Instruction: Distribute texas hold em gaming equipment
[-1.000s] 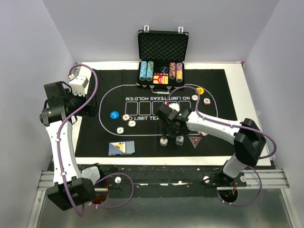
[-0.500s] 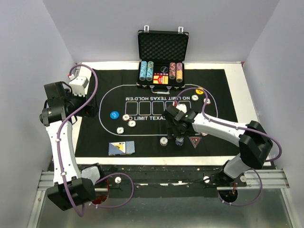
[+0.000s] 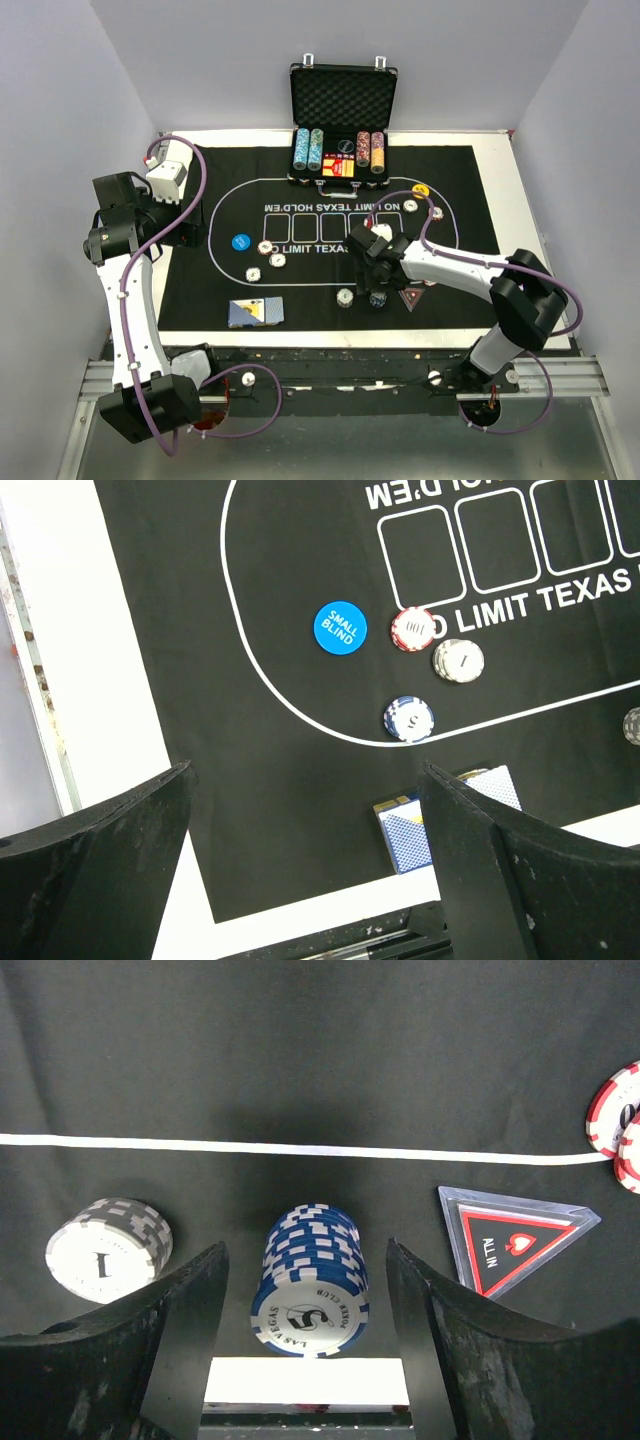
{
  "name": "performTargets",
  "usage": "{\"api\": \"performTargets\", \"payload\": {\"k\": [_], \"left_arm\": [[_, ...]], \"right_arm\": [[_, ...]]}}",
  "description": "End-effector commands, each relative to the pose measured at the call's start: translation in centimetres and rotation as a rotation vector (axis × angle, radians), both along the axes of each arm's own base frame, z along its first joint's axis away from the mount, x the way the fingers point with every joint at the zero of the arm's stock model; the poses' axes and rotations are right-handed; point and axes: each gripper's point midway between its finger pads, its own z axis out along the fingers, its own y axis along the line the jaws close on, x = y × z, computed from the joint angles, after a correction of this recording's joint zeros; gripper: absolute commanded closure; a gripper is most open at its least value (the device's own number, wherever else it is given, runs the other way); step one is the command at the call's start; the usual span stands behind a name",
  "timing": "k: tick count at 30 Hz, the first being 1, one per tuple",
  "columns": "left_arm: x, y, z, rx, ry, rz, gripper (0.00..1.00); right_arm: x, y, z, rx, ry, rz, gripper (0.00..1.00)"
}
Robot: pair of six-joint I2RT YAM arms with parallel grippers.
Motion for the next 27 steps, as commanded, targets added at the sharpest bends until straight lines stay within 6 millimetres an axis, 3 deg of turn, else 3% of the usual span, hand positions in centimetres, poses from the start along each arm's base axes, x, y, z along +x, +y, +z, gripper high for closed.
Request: {"api": "performTargets", "payload": {"k": [1, 14, 21, 27], "left_arm": [[-0.3, 0.0, 0.5, 0.006, -0.007, -0.007, 0.01], [-0.2, 0.2, 0.0, 0.012, 0.000, -0.002, 0.01], [-0.2, 0.2, -0.2, 0.011, 0.003, -0.002, 0.01], [-0.2, 0.1, -0.2, 0.009, 0.003, -0.003, 0.01]], "right_arm": [[-0.3, -0.1, -1.1, 0.005, 0.022, -0.005, 0.29], [-0.5, -0.2, -0.2, 0.027, 0.013, -0.004, 0.51], [-0.5, -0.6, 1.0, 0.030, 0.002, -0.009, 0.56], [1.1, -1.2, 3.2, 0.029, -0.042, -0.027, 0.56]]}}
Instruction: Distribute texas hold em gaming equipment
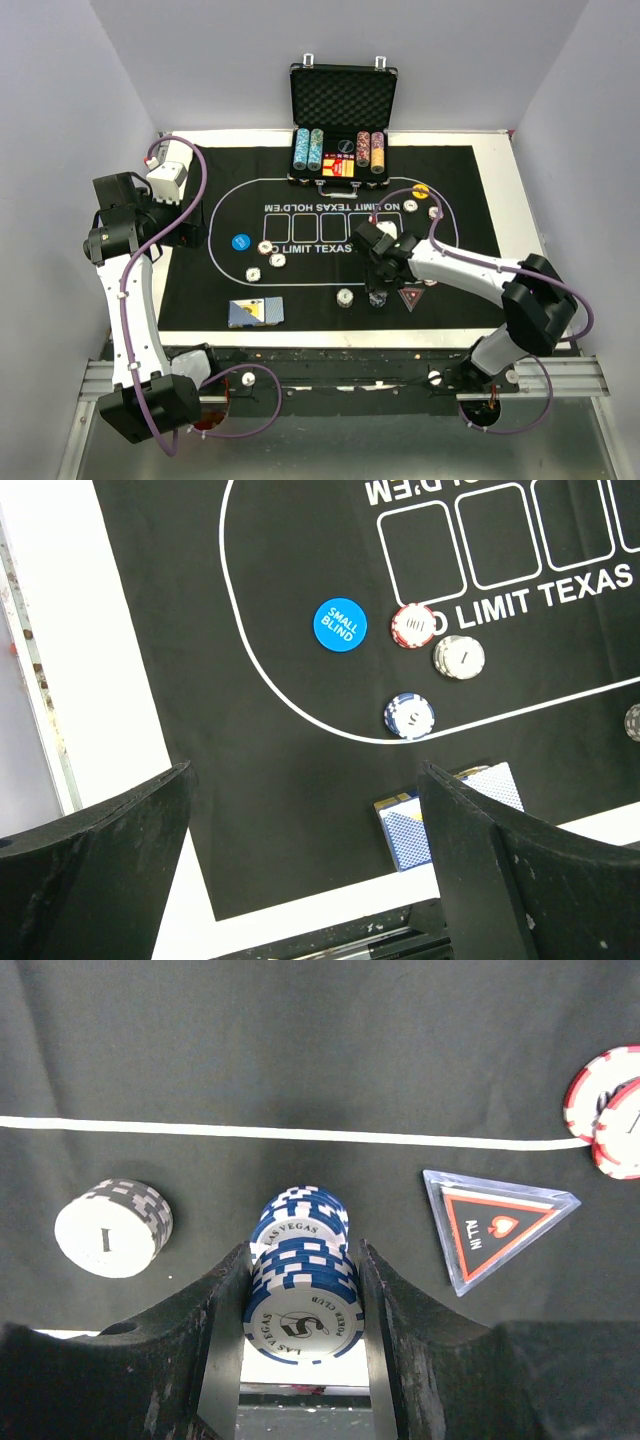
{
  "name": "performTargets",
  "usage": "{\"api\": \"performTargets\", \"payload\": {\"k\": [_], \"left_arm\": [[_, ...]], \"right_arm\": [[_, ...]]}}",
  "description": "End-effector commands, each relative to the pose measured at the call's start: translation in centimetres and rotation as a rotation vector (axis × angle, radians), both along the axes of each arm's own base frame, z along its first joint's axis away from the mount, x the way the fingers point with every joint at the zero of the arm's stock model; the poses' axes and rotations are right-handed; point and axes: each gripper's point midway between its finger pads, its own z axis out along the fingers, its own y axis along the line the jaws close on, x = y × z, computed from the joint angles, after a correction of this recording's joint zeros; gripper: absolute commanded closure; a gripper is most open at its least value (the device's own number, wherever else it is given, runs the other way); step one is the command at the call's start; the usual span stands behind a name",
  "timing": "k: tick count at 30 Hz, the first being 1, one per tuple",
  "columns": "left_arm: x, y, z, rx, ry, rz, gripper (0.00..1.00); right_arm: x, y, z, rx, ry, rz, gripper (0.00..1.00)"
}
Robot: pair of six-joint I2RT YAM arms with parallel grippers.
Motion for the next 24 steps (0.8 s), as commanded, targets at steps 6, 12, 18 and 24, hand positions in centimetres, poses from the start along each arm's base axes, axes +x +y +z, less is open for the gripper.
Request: {"api": "performTargets", "payload": {"k": [6, 12, 18, 24], "left_arm": [[-0.1, 0.2, -0.2, 0.008, -0.001, 0.001, 0.01], [-0.3, 0.3, -0.3, 0.016, 0.002, 0.001, 0.01], [-0.4, 0.3, -0.3, 0.024, 0.000, -0.004, 0.01], [-0.4, 0.2, -0.5, 0.021, 0.004, -0.009, 0.01]], "right_arm": [[6.5, -2.5, 3.3, 0.017, -0.081, -0.088, 0.56], [13.4, -6.5, 3.1, 0.019, -0.114, -0.233, 0.57], [18.4, -11.2, 1.5, -0.008, -0.112, -0.374, 0.60], [20.9, -12.7, -0.1, -0.043, -0.101, -0.409, 0.61]]}}
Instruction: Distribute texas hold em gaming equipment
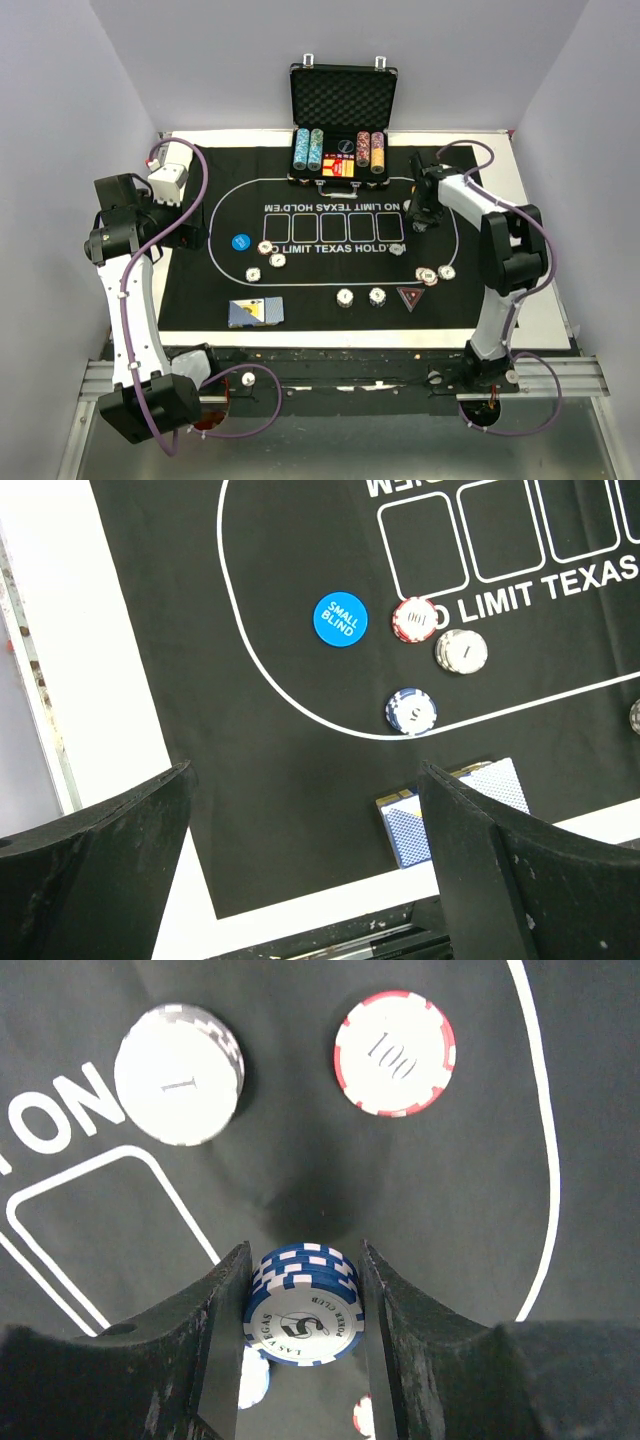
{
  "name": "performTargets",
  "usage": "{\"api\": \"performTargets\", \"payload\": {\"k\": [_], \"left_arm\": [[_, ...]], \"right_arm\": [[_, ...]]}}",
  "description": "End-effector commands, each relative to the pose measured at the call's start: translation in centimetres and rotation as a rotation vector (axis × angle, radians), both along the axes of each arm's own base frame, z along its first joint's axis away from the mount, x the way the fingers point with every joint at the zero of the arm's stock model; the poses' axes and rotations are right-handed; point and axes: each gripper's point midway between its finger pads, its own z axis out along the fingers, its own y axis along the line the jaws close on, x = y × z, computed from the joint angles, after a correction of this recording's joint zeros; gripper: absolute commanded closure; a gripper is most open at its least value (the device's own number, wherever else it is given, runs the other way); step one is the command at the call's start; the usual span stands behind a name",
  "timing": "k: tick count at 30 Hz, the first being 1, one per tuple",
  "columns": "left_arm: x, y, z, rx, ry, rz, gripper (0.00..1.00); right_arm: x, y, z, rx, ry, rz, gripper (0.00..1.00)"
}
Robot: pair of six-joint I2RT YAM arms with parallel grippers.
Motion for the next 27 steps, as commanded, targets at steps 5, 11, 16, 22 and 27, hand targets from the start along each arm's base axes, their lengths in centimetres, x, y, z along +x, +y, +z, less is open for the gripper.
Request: {"api": "performTargets", "payload": {"k": [5, 11, 16, 22, 27], "left_arm": [[-0.4, 0.2, -0.2, 0.018, -0.003, -0.001, 0.01], [-0.4, 0.2, -0.3, 0.022, -0.003, -0.006, 0.01], [-0.6, 0.1, -0.4, 0.020, -0.003, -0.009, 0.01], [-0.5, 0.1, -0.4, 0.017, -0.001, -0.010, 0.01], [-0.4, 0.1, -0.2, 0.013, -0.002, -0.008, 0.01]], "right_arm": [[3.2, -0.5, -0.9, -0.053, -0.020, -0.002, 0.62], [3.7, -1.0, -1.6, -0.089, -0.015, -0.030, 0.45], [3.2, -1.3, -0.3, -0.093, -0.054, -0.034, 0.21], [1.8, 0.0, 3.3, -0.035, -0.128, -0.008, 0.21], [-2.6, 4.7, 4.1, -0.003, -0.133, 0.096, 0.25]]}}
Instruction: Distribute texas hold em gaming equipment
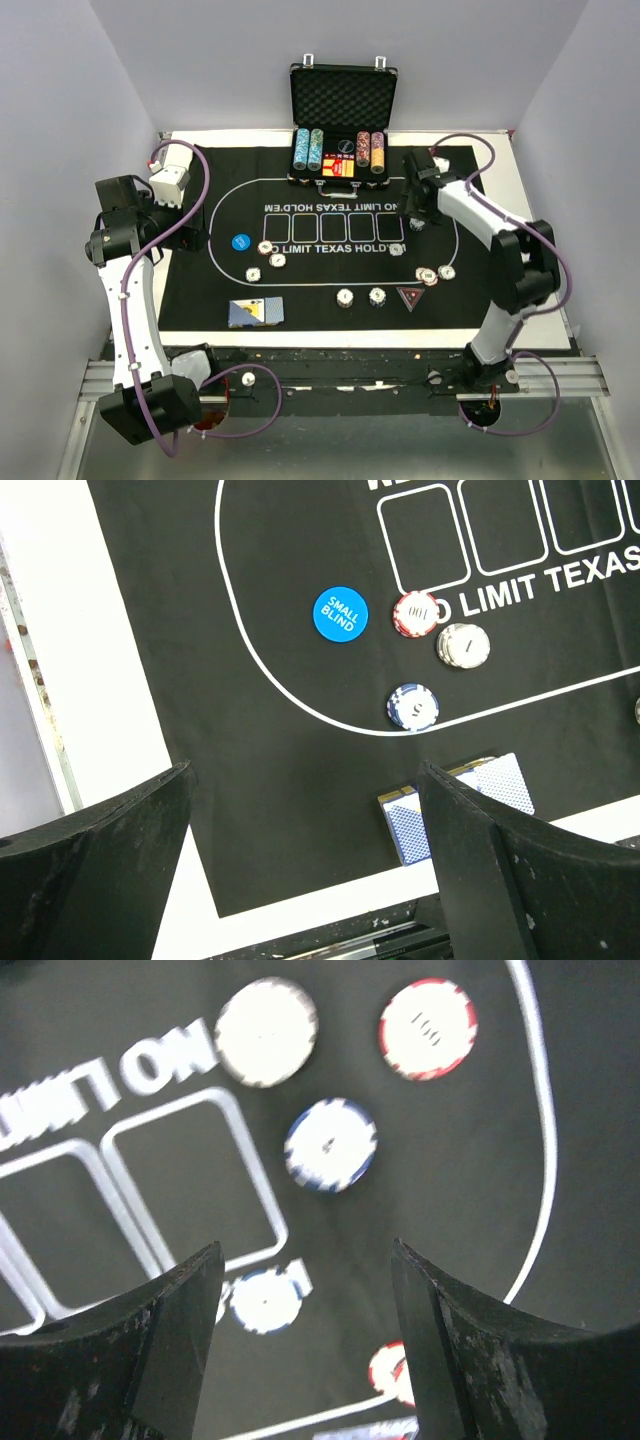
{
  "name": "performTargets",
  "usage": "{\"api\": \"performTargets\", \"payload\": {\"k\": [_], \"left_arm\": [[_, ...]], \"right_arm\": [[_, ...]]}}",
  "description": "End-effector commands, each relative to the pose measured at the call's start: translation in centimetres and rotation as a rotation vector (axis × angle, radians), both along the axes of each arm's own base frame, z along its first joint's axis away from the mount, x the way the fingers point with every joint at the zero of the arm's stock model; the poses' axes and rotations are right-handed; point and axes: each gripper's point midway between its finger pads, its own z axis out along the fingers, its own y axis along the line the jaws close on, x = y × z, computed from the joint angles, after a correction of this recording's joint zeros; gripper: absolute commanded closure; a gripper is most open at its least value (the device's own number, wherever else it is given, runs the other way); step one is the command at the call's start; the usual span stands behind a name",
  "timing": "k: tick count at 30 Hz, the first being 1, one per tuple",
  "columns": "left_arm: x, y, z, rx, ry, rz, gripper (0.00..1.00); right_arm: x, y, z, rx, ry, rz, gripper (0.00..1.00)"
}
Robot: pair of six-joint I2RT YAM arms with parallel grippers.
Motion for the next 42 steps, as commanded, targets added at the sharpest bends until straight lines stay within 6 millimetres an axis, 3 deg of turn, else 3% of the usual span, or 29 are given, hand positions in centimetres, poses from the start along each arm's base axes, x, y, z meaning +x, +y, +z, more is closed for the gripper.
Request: {"api": "performTargets", "payload": {"k": [1, 4, 6, 11, 20, 26, 36, 42], "left_arm": [[-0.2, 0.1, 0.3, 0.005, -0.008, 0.003, 0.01], [-0.1, 0.2, 0.5, 0.006, -0.011, 0.003, 0.01], [-0.1, 0.2, 0.5, 0.007, -0.012, 0.004, 0.01], [0.1, 0.2, 0.8, 0.005, -0.013, 0.005, 0.01], [-0.1, 0.4, 1.3, 0.024, -0.023, 0.012, 0.01], [-0.2, 0.5, 1.2, 0.032, -0.020, 0.013, 0.01], [0.0, 0.6, 0.7, 0.036, -0.014, 0.013, 0.01], [0.1, 0.7, 0.5, 0.033, -0.011, 0.016, 0.01]], "right_arm": [[-4.0, 5.2, 0.8, 0.043, -0.024, 0.105, 0.27], [-7.2, 7.3, -0.7, 0.065, 0.012, 0.146, 0.35], [-8.7, 7.6, -1.7, 0.084, 0.034, 0.153, 0.41], [-10.1, 6.8, -4.1, 0.054, 0.083, 0.150, 0.46], [-8.3, 7.6, -6.3, 0.025, 0.097, 0.151, 0.60], [-7.0, 6.9, -6.9, -0.040, 0.088, 0.135, 0.65], [-5.0, 2.7, -7.3, -0.100, 0.085, 0.041, 0.68], [-3.2, 1.4, -6.9, -0.091, 0.058, -0.002, 0.69]]}}
